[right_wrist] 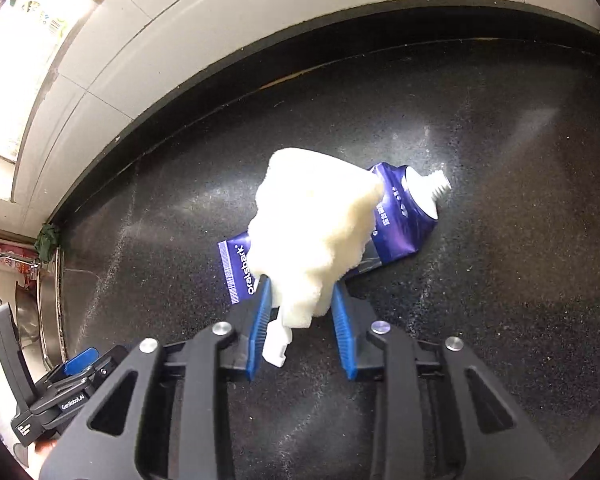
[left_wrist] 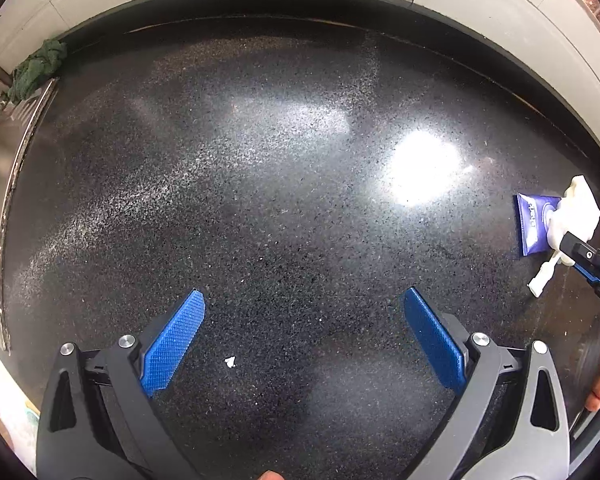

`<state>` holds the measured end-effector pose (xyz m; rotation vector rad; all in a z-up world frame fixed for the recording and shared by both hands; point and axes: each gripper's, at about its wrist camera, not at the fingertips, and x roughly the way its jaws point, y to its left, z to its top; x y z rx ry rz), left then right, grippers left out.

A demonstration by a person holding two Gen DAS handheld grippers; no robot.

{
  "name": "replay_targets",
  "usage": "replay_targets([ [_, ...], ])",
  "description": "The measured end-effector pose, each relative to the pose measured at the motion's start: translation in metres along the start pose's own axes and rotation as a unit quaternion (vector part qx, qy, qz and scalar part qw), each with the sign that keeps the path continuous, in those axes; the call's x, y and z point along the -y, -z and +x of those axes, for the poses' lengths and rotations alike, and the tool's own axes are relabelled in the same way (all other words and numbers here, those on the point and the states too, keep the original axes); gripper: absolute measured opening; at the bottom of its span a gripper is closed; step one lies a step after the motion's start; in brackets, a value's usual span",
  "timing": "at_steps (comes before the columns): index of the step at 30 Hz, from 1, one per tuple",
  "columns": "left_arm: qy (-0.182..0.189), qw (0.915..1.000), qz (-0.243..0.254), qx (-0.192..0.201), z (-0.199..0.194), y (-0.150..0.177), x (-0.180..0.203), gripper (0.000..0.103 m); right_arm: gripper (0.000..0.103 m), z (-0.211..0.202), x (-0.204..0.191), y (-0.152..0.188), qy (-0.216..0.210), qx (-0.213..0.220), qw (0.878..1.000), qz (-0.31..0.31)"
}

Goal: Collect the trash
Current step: 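Grasp the blue toothpaste tube with the left tool while the right tool grasps the white cloth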

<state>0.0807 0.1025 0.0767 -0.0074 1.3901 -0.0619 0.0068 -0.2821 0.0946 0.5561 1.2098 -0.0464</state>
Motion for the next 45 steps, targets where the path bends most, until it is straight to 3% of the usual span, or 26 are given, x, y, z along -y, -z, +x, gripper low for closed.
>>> replay_targets([
  [3, 0.002, 1.0, 0.005, 0.0, 0.006, -0.009, 0.017, 0.097, 0.016, -0.009, 0.015, 0.0, 0.001, 0.009, 1.0, 0.013],
  [13, 0.002, 0.9986, 0.052, 0.007, 0.0, -0.018, 0.073, 0.097, 0.015, -0.075, 0.1, 0.006, 0.011, 0.073, 0.992, 0.099],
  [20, -0.006, 0.9919, 0.124, 0.026, -0.008, -0.021, 0.147, 0.097, 0.015, -0.114, 0.186, 0.036, 0.081, 0.107, 0.978, 0.162],
  [26, 0.01, 0.9733, 0.225, 0.044, -0.011, -0.025, 0.242, 0.097, 0.015, -0.143, 0.244, 0.082, 0.139, 0.117, 0.967, 0.18],
  [31, -0.006, 0.9544, 0.296, 0.035, 0.008, -0.037, 0.307, 0.097, 0.015, -0.155, 0.274, 0.11, 0.136, 0.125, 0.958, 0.218],
  [38, -0.004, 0.9356, 0.352, 0.031, 0.013, -0.049, 0.372, 0.097, 0.015, -0.167, 0.294, 0.131, 0.131, 0.138, 0.954, 0.232],
  [40, -0.016, 0.9279, 0.372, 0.013, 0.027, -0.053, 0.391, 0.097, 0.015, -0.165, 0.297, 0.135, 0.128, 0.135, 0.953, 0.239],
  [41, 0.006, 0.9289, 0.37, 0.007, 0.029, -0.055, 0.391, 0.098, 0.015, -0.165, 0.298, 0.137, 0.125, 0.134, 0.953, 0.242],
  [43, 0.037, 0.9396, 0.34, -0.004, 0.031, -0.061, 0.392, 0.098, 0.015, -0.164, 0.3, 0.138, 0.122, 0.134, 0.953, 0.244],
  [45, 0.036, 0.944, 0.328, 0.001, 0.027, -0.069, 0.395, 0.098, 0.015, -0.163, 0.3, 0.138, 0.121, 0.134, 0.954, 0.241],
])
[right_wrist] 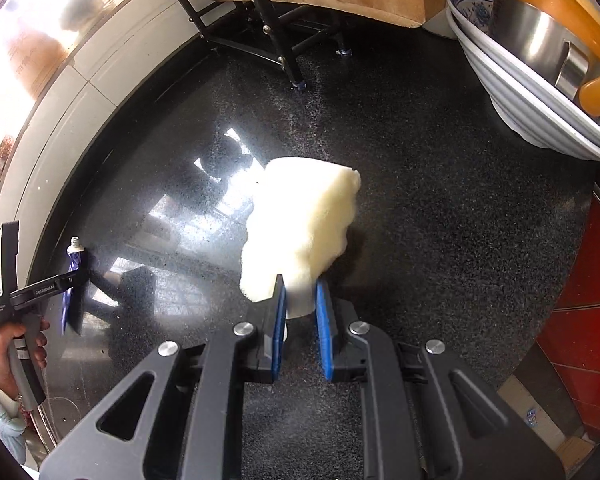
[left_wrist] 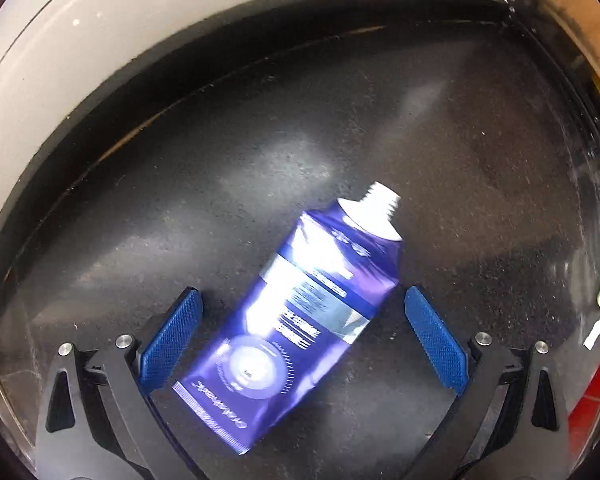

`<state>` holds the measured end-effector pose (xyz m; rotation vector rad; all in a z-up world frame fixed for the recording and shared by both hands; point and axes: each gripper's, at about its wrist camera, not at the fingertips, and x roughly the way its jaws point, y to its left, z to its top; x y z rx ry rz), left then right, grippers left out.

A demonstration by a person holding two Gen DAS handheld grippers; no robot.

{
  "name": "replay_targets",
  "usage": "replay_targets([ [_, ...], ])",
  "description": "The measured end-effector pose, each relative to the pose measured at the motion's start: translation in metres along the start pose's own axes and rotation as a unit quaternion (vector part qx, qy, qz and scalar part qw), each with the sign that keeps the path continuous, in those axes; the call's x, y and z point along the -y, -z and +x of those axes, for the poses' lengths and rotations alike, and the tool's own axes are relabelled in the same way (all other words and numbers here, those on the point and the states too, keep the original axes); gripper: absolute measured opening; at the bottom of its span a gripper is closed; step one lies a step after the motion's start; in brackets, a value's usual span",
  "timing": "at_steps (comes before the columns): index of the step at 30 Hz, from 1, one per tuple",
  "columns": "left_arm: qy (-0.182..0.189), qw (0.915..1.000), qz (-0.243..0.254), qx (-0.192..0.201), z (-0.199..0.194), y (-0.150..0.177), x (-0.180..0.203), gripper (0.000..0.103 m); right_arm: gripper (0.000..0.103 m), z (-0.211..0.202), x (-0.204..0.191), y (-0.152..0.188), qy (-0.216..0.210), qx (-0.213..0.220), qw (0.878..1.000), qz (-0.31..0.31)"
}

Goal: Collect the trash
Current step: 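Grasp the blue toothpaste tube with the left tool while the right tool grasps the white cloth, then carry tube and cloth over the trash bin and open both tools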

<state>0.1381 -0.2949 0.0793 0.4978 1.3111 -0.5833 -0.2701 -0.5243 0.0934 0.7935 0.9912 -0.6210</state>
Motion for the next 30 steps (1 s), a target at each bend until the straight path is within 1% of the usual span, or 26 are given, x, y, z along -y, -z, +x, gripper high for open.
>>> replay_targets([
  [2, 0.0, 1.0, 0.002, 0.008, -0.004, -0.002, 0.001, 0.097, 0.015, 0.002, -0.001, 0.0, -0.002, -0.002, 1.0, -0.001],
  [3, 0.0, 0.9998, 0.002, 0.019, -0.008, 0.002, 0.002, 0.083, 0.015, 0.002, -0.001, -0.001, -0.003, -0.002, 1.0, 0.0],
  [4, -0.002, 0.9993, 0.001, 0.038, -0.015, 0.009, 0.001, 0.064, 0.015, 0.003, -0.001, -0.002, -0.004, -0.002, 1.0, 0.0],
  [5, -0.007, 0.9991, -0.005, 0.041, -0.02, 0.011, -0.001, 0.053, 0.015, 0.004, -0.002, -0.004, -0.005, -0.002, 1.0, -0.001],
  [6, 0.0, 0.9992, -0.014, 0.037, -0.02, 0.021, -0.016, 0.052, 0.015, 0.006, -0.004, -0.006, -0.006, -0.002, 1.0, -0.001],
  [8, -0.003, 0.9993, -0.02, 0.032, -0.027, 0.025, -0.024, 0.052, 0.015, 0.01, -0.008, -0.012, -0.009, -0.004, 1.0, -0.004],
  [11, 0.011, 0.9978, -0.061, 0.026, -0.036, 0.042, -0.053, 0.052, 0.015, 0.013, -0.021, -0.02, -0.018, 0.0, 1.0, -0.023],
  [15, 0.019, 0.991, -0.121, 0.053, -0.068, 0.077, -0.089, 0.052, 0.015, 0.017, -0.054, -0.028, -0.037, -0.001, 0.997, -0.069],
  [16, 0.021, 0.9883, -0.139, 0.06, -0.073, 0.091, -0.104, 0.052, 0.015, 0.018, -0.063, -0.029, -0.043, -0.004, 0.996, -0.079],
  [17, 0.022, 0.9838, -0.164, 0.069, -0.086, 0.104, -0.12, 0.052, 0.015, 0.021, -0.076, -0.03, -0.052, -0.007, 0.994, -0.093],
  [18, 0.026, 0.9788, -0.188, 0.077, -0.096, 0.12, -0.135, 0.052, 0.015, 0.024, -0.088, -0.03, -0.062, -0.011, 0.992, -0.108],
  [20, 0.03, 0.9653, -0.243, 0.092, -0.117, 0.151, -0.165, 0.052, 0.015, 0.029, -0.113, -0.032, -0.078, -0.017, 0.988, -0.134],
  [21, 0.028, 0.9563, -0.273, 0.1, -0.128, 0.174, -0.181, 0.052, 0.015, 0.032, -0.126, -0.033, -0.086, -0.02, 0.986, -0.142],
  [23, 0.014, 0.9379, -0.327, 0.115, -0.151, 0.222, -0.207, 0.052, 0.015, 0.039, -0.153, -0.035, -0.102, -0.029, 0.982, -0.156],
  [25, -0.016, 0.9209, -0.368, 0.127, -0.175, 0.27, -0.23, 0.052, 0.015, 0.044, -0.184, -0.033, -0.116, -0.038, 0.975, -0.187],
  [26, -0.033, 0.9102, -0.392, 0.13, -0.189, 0.299, -0.241, 0.052, 0.015, 0.046, -0.205, -0.028, -0.126, -0.045, 0.969, -0.207],
  [28, -0.058, 0.8851, -0.442, 0.133, -0.21, 0.355, -0.258, 0.052, 0.015, 0.047, -0.249, -0.012, -0.152, -0.059, 0.954, -0.253],
  [30, -0.088, 0.8507, -0.501, 0.134, -0.231, 0.424, -0.27, 0.052, 0.015, 0.044, -0.303, 0.02, -0.184, -0.076, 0.927, -0.317],
])
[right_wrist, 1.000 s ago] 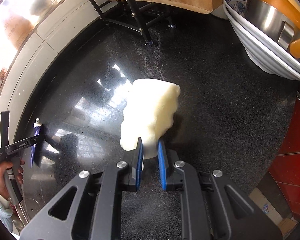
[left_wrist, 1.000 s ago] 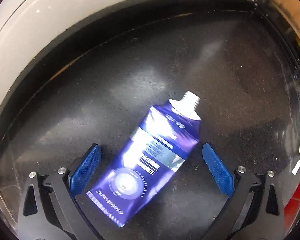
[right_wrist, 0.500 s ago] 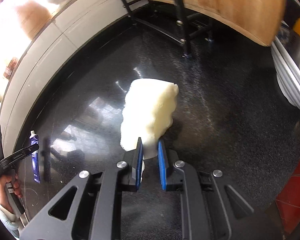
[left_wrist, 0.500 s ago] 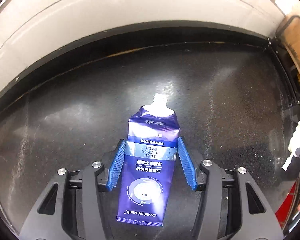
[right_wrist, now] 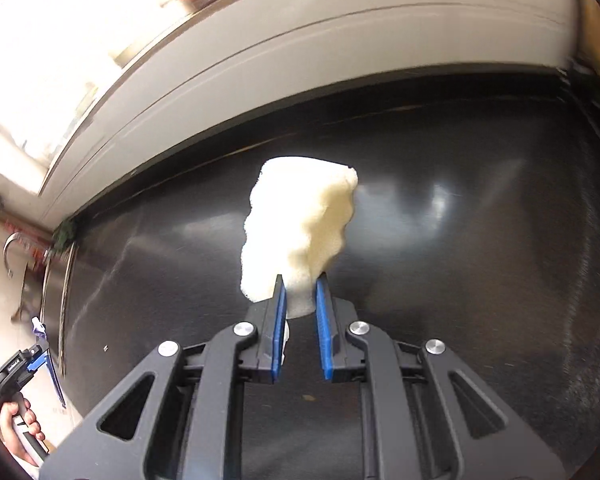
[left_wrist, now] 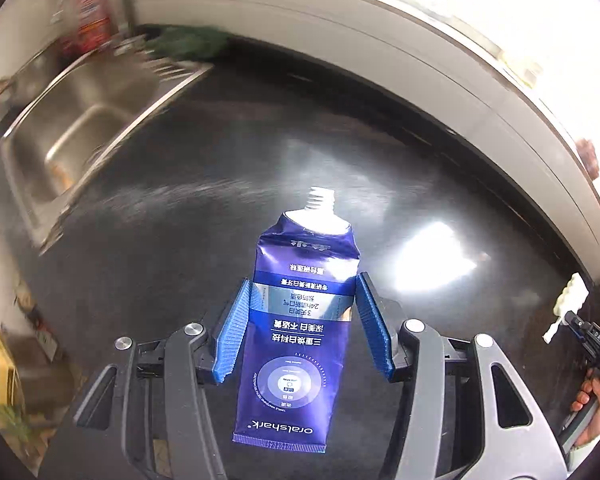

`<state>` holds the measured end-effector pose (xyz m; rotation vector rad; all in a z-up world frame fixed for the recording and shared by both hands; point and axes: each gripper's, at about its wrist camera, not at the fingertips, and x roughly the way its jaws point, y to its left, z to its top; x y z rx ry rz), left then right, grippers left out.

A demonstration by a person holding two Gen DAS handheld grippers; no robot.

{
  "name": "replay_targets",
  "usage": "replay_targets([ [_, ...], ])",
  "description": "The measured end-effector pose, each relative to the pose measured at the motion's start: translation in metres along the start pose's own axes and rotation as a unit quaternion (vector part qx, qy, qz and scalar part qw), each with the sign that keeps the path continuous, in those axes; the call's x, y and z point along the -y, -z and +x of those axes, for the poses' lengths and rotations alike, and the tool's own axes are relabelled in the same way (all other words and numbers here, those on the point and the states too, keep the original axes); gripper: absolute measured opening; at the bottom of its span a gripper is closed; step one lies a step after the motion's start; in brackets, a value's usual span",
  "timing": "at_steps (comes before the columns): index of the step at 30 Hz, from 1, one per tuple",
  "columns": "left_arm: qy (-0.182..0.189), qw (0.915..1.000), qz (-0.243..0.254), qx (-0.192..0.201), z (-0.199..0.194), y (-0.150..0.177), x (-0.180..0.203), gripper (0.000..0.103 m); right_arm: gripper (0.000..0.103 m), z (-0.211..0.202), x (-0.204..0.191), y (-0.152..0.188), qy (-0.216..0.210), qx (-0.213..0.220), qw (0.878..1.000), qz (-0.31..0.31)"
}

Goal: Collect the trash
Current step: 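Carry tube and cloth over the trash bin and open both tools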

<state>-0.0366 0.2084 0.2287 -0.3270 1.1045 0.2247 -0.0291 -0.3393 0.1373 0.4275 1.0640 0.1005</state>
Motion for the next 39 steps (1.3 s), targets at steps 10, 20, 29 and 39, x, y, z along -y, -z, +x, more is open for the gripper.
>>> replay_targets([
  [10, -0.118, 0.9554, -0.269, 0.031, -0.077, 0.194, -0.212, 0.052, 0.015, 0.062, -0.343, 0.12, -0.219, -0.172, 0.897, -0.343],
  [20, -0.135, 0.9121, -0.385, 0.044, -0.089, 0.281, -0.294, 0.052, 0.015, 0.083, -0.489, 0.289, -0.222, -0.278, 0.772, -0.527],
  [29, -0.135, 0.8966, -0.42, 0.039, -0.086, 0.305, -0.318, 0.052, 0.015, 0.098, -0.512, 0.33, -0.2, -0.295, 0.743, -0.567],
  [39, -0.146, 0.904, -0.402, 0.011, -0.063, 0.298, -0.32, 0.052, 0.015, 0.11, -0.52, 0.337, -0.178, -0.289, 0.736, -0.585],
])
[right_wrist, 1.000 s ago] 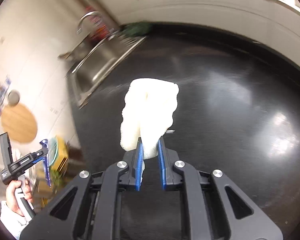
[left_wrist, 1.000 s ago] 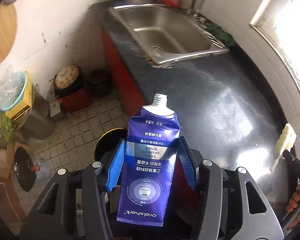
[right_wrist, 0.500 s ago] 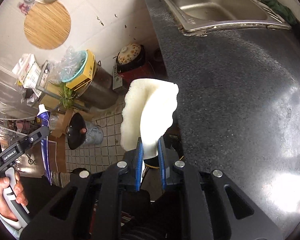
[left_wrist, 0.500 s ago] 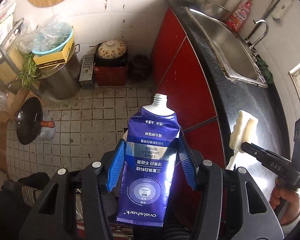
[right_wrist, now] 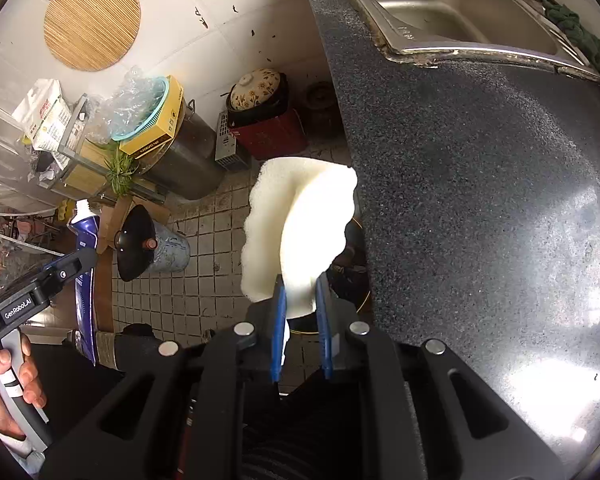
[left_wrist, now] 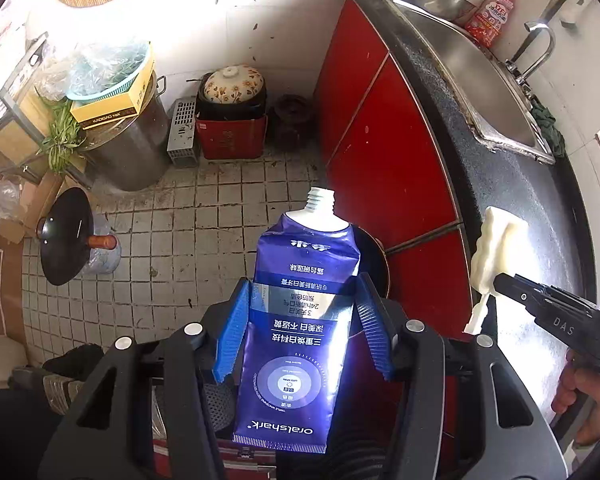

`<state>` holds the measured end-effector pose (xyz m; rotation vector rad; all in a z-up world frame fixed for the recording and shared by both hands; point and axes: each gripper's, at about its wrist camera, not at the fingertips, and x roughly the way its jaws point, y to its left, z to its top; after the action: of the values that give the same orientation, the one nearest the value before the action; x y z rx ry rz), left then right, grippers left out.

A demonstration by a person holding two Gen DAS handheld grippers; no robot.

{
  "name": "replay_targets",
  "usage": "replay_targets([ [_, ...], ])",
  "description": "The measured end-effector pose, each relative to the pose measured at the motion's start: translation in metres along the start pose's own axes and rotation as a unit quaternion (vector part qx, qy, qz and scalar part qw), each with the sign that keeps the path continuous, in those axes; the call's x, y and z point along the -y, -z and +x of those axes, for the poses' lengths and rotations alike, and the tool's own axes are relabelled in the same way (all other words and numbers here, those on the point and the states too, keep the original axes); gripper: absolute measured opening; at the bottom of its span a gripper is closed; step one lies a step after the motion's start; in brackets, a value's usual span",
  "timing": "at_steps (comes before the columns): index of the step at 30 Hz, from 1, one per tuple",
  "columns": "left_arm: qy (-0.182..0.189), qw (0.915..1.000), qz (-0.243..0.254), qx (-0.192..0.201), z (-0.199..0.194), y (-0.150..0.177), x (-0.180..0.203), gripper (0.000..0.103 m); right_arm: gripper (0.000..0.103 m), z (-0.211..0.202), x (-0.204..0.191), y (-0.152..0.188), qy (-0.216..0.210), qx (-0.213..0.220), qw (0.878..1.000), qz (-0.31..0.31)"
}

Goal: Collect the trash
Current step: 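Carry tube and cloth over the trash bin and open both tools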

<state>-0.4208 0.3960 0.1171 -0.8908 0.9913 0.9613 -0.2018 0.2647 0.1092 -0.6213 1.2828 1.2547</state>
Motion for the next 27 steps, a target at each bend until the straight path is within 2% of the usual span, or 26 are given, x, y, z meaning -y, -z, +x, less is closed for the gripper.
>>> replay_targets([
  [10, -0.051, 0.9985, 0.018, 0.006, -0.009, 0.005, -0.009, 0.052, 0.015, 0.016, -0.013, 0.003, -0.003, -0.018, 1.0, -0.016],
  [17, -0.028, 0.9994, 0.021, -0.006, -0.002, 0.013, 0.002, 0.052, 0.016, 0.015, -0.025, -0.003, -0.005, -0.016, 0.999, -0.027],
  [18, -0.021, 0.9995, 0.022, -0.006, -0.001, 0.013, 0.005, 0.052, 0.027, 0.011, -0.025, -0.005, -0.01, -0.008, 1.0, -0.026],
  [19, -0.019, 0.9996, 0.022, -0.004, -0.001, 0.012, 0.007, 0.052, 0.06, 0.004, -0.022, -0.008, -0.012, -0.001, 1.0, -0.022],
  [20, -0.017, 0.9995, 0.025, -0.005, 0.0, 0.011, 0.01, 0.052, 0.077, -0.006, -0.02, -0.01, -0.017, 0.016, 1.0, -0.012],
  [21, -0.014, 0.9995, 0.029, -0.005, 0.001, 0.01, 0.013, 0.052, 0.089, -0.018, -0.016, -0.013, -0.024, 0.039, 0.999, 0.0],
  [23, -0.01, 0.9991, 0.039, -0.009, 0.005, 0.007, 0.02, 0.052, 0.089, -0.043, -0.007, -0.017, -0.03, 0.074, 0.997, 0.019],
  [24, -0.007, 0.999, 0.043, -0.012, 0.008, 0.006, 0.024, 0.052, 0.095, -0.054, -0.002, -0.02, -0.028, 0.09, 0.995, 0.029],
  [27, 0.002, 0.9977, 0.059, -0.034, 0.023, 0.002, 0.041, 0.054, 0.096, -0.081, 0.019, -0.021, -0.008, 0.13, 0.99, 0.054],
])
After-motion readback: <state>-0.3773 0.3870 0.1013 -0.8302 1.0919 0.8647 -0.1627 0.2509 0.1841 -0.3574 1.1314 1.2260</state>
